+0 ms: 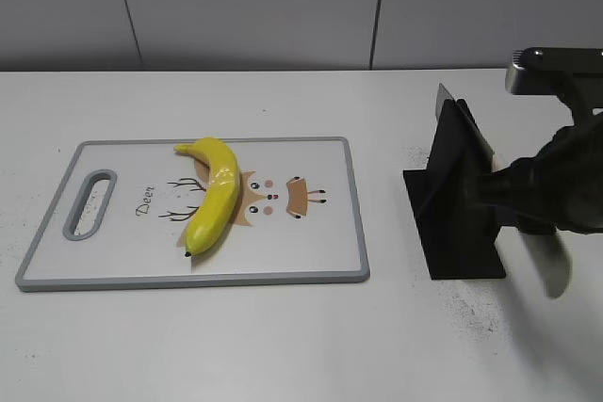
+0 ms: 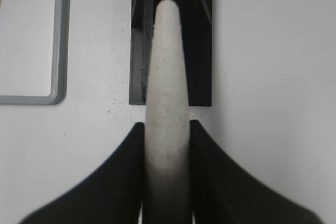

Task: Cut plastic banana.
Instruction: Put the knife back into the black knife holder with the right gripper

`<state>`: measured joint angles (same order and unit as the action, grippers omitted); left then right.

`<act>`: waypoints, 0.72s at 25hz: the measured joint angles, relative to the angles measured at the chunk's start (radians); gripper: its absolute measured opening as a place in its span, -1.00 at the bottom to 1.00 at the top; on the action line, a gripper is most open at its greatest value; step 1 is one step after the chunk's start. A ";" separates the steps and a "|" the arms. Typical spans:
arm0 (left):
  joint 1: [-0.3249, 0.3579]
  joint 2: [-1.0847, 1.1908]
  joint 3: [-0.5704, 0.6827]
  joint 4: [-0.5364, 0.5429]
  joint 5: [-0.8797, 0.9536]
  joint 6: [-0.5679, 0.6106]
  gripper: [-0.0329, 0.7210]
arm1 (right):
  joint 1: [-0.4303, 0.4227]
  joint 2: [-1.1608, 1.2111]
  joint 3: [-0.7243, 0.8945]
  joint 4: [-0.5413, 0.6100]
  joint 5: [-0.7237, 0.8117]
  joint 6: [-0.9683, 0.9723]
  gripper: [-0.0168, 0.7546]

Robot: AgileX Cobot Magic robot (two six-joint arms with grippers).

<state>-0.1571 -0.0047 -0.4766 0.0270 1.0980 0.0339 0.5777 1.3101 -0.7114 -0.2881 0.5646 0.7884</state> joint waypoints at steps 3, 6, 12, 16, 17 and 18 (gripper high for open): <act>0.000 0.000 0.000 0.000 0.000 0.002 0.53 | 0.000 0.000 0.000 -0.001 -0.019 -0.002 0.04; 0.000 0.000 0.000 0.000 0.000 0.002 0.53 | 0.000 0.000 -0.010 -0.004 -0.021 -0.003 0.45; 0.000 0.000 0.000 0.000 0.000 0.002 0.52 | 0.000 -0.002 -0.132 -0.009 0.016 -0.102 0.57; 0.000 0.000 0.000 0.000 0.000 0.002 0.52 | 0.000 -0.045 -0.257 0.030 0.093 -0.255 0.57; 0.000 0.000 0.000 0.000 0.000 0.002 0.52 | 0.000 -0.065 -0.287 0.046 0.127 -0.295 0.57; 0.000 0.000 0.000 0.000 0.000 0.002 0.52 | 0.000 -0.085 -0.312 0.068 0.164 -0.352 0.57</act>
<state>-0.1571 -0.0047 -0.4766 0.0270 1.0980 0.0359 0.5777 1.2248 -1.0235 -0.2201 0.7283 0.4368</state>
